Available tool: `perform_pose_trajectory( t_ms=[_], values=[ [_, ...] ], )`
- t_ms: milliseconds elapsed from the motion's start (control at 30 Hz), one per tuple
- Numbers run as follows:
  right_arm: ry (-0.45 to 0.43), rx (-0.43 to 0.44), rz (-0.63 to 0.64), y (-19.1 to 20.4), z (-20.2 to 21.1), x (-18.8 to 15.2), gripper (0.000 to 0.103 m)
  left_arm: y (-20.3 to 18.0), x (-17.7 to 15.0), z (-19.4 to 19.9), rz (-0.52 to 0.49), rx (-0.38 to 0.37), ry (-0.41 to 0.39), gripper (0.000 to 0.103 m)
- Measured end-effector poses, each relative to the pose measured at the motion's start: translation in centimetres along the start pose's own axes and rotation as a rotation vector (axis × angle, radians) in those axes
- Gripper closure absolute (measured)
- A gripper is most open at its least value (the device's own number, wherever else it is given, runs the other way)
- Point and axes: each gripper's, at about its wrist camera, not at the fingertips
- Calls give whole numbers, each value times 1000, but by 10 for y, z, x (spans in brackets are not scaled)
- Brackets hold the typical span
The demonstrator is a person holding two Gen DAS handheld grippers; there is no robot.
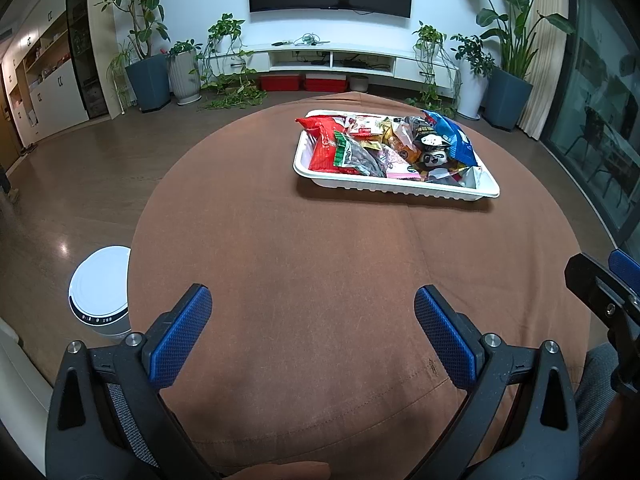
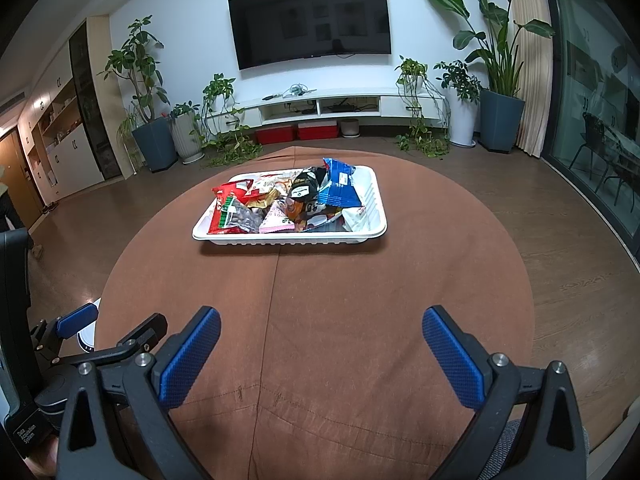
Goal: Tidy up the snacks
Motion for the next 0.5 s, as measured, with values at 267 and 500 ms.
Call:
perform_pose_trajectory(
  t_ms=[267, 500],
  values=[
    [1, 0, 0, 0, 1, -1, 0, 0, 0, 0, -2, 1, 0, 0],
    [2, 0, 0, 0, 1, 2, 0, 0, 0, 0, 0, 1, -1, 0]
  ],
)
Point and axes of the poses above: each gripper's, at about its wrist camera, not at the fingertips, and z roughly against the way its jaws point, y to its left, x to its top, and after that the axes turned 5 degrees about -y, right-handed
